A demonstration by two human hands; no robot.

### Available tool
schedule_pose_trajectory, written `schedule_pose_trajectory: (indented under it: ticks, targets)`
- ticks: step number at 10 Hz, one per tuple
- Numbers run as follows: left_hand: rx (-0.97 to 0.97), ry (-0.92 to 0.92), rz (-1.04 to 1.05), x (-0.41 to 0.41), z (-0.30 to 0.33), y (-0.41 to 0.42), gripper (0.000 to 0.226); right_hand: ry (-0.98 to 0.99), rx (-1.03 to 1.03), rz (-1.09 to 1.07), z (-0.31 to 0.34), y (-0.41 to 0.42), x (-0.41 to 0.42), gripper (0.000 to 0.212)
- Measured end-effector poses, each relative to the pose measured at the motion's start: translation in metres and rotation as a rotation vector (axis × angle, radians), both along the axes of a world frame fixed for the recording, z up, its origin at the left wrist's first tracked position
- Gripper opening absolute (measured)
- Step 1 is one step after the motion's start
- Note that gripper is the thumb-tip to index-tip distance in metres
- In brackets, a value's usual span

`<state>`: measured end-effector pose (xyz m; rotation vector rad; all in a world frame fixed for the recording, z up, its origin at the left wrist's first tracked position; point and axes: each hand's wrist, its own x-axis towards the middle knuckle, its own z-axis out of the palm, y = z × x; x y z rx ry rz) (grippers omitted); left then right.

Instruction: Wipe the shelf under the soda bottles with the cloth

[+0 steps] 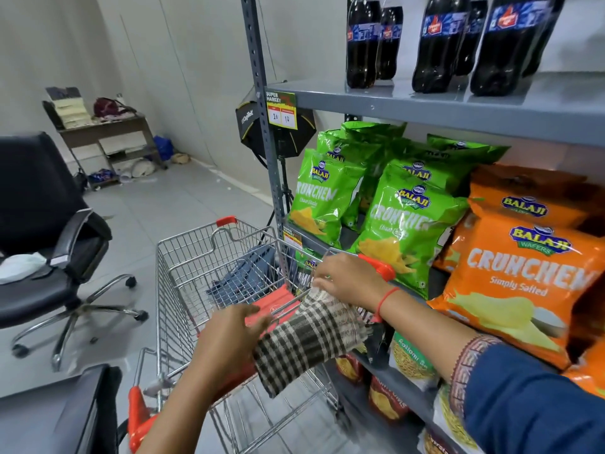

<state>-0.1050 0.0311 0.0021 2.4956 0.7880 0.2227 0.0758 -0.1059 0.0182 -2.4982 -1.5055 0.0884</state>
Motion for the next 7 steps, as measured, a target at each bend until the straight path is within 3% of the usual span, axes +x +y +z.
schedule_pose_trajectory:
  ticks: [1,2,4,6,7]
  targets:
    - [0.079,0.180,-0.109,-0.010,0.006,-0.020,0.046,-0.061,-0.183,0.134,-0.001,-0.013,-0.001,0.040]
    - [0.196,0.343,-0.118,-0.012,-0.004,-0.037,0.026,-0.204,-0.379,0.238,-0.019,-0.020,-0.002,0.041]
    - [0.203,0.219,-0.013,-0.010,-0.019,-0.042,0.022,-0.214,-0.216,0.204,-0.037,-0.018,0.005,0.029]
    - [0.314,0.391,-0.130,0.000,-0.001,-0.037,0.029,-0.160,-0.231,0.180,-0.025,-0.029,-0.005,0.055]
    - [0.426,0.423,-0.232,0.015,0.022,-0.034,0.053,-0.161,-0.240,0.107,-0.012,-0.036,-0.007,0.069]
